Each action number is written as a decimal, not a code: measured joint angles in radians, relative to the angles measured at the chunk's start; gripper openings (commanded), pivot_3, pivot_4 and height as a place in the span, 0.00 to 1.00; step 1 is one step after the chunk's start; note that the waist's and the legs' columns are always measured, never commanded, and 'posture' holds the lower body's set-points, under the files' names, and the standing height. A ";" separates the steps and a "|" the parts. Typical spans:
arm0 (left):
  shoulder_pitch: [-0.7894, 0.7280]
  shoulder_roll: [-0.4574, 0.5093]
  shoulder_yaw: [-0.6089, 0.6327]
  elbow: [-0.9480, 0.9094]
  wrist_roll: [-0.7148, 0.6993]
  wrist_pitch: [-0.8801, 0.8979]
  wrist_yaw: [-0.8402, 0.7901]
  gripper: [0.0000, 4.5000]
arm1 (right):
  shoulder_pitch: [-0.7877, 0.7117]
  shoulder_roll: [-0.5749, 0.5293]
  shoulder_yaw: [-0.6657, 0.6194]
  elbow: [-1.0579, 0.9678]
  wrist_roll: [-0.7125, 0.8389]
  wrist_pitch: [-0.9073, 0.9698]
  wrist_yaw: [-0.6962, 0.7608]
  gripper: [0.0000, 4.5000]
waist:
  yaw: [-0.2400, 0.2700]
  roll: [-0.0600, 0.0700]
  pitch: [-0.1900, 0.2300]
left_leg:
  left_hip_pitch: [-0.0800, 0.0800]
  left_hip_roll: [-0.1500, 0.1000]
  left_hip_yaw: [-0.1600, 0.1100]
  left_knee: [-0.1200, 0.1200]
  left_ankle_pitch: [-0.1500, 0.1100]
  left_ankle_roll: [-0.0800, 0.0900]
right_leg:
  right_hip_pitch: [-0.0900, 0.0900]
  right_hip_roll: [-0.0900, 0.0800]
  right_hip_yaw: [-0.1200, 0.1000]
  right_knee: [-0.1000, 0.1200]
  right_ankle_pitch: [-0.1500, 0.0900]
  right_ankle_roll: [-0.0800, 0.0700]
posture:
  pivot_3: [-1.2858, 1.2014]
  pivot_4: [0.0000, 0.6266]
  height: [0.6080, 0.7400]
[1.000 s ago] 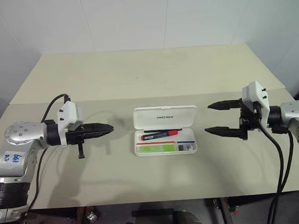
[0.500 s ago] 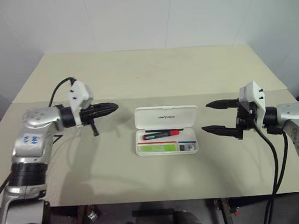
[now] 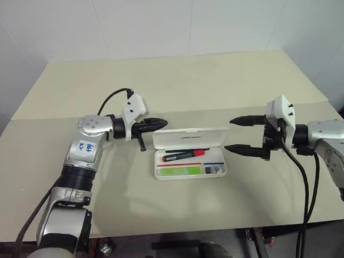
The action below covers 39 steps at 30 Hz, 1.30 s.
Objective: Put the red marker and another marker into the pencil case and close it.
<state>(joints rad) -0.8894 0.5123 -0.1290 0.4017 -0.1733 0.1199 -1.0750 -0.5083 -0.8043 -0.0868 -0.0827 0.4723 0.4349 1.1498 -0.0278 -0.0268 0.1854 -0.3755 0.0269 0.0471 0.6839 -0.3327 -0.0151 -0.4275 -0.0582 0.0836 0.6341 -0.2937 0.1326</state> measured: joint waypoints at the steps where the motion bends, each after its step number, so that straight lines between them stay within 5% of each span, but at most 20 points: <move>1: 0.002 0.008 -0.002 -0.008 -0.002 -0.012 -0.028 0.01 | 0.001 0.000 0.000 0.000 0.001 0.000 -0.002 1.00 | 0.000 0.000 0.000 | 0.000 0.000 0.000 0.000 0.000 0.000 | 0.000 0.000 0.000 0.000 0.000 0.000 | 0.52 0.24 1.00; 7: 0.050 0.090 -0.039 -0.087 0.010 -0.053 -0.167 0.01 | 0.016 -0.001 -0.002 -0.009 0.004 0.002 -0.006 1.00 | 0.000 0.000 0.000 | 0.000 0.000 0.000 0.000 0.000 0.001 | 0.000 0.000 0.000 0.001 0.000 0.000 | 0.52 0.24 1.00; 23: 0.131 0.065 -0.203 -0.234 0.126 0.032 -0.166 0.01 | 0.069 0.000 -0.009 -0.080 0.035 0.024 -0.059 1.00 | 0.001 0.000 0.000 | 0.001 0.000 0.000 0.001 -0.002 0.004 | 0.000 0.000 0.001 0.002 0.000 0.000 | 0.52 0.24 1.00; 39: 0.156 0.033 -0.153 -0.282 0.094 0.192 -0.097 0.01 | 0.127 0.008 -0.010 -0.128 0.069 0.029 -0.114 1.00 | 0.000 0.000 0.000 | 0.004 0.001 0.000 0.001 -0.001 0.004 | 0.001 0.001 0.003 0.002 0.000 0.000 | 0.52 0.24 1.00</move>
<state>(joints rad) -0.7332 0.5454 -0.2817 0.1198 -0.0795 0.3118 -1.1722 -0.3815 -0.7967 -0.0964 -0.2106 0.5410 0.4640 1.0355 -0.0276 -0.0270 0.1854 -0.3716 0.0277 0.0468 0.6848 -0.3333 -0.0110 -0.4262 -0.0577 0.0864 0.6363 -0.2937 0.1325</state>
